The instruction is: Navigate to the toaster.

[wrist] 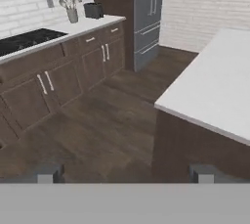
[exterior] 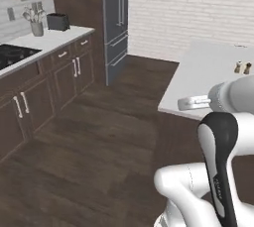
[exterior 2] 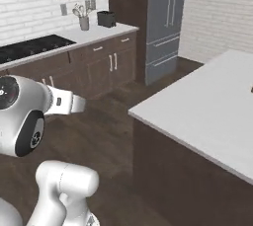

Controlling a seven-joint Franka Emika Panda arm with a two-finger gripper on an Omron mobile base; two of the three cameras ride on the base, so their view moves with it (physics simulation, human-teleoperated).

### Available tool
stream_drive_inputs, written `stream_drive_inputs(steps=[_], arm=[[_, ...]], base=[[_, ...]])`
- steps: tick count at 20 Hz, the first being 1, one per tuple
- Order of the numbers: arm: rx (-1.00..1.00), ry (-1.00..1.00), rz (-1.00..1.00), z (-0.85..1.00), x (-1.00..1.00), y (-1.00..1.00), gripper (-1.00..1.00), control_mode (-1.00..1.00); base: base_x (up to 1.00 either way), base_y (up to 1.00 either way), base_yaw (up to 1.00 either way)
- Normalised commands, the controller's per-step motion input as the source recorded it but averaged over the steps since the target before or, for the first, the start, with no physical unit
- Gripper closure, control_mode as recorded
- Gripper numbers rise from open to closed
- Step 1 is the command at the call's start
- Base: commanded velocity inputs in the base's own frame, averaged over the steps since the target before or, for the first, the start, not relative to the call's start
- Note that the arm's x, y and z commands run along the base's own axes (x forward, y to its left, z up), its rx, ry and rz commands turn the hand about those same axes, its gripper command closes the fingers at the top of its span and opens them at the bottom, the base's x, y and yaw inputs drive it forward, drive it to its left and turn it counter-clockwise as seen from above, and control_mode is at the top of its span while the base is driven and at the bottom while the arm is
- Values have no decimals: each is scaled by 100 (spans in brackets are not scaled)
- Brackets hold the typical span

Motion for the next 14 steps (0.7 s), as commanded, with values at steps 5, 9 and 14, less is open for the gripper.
stream_drive_inputs(steps=[5,9,14], arm=[[0,0,0,0,0,0,-100,100],[0,0,0,0,0,0,-100,100],[0,0,0,0,0,0,-100,100]], base=[[100,18,71],[100,39,58],[100,78,40]])
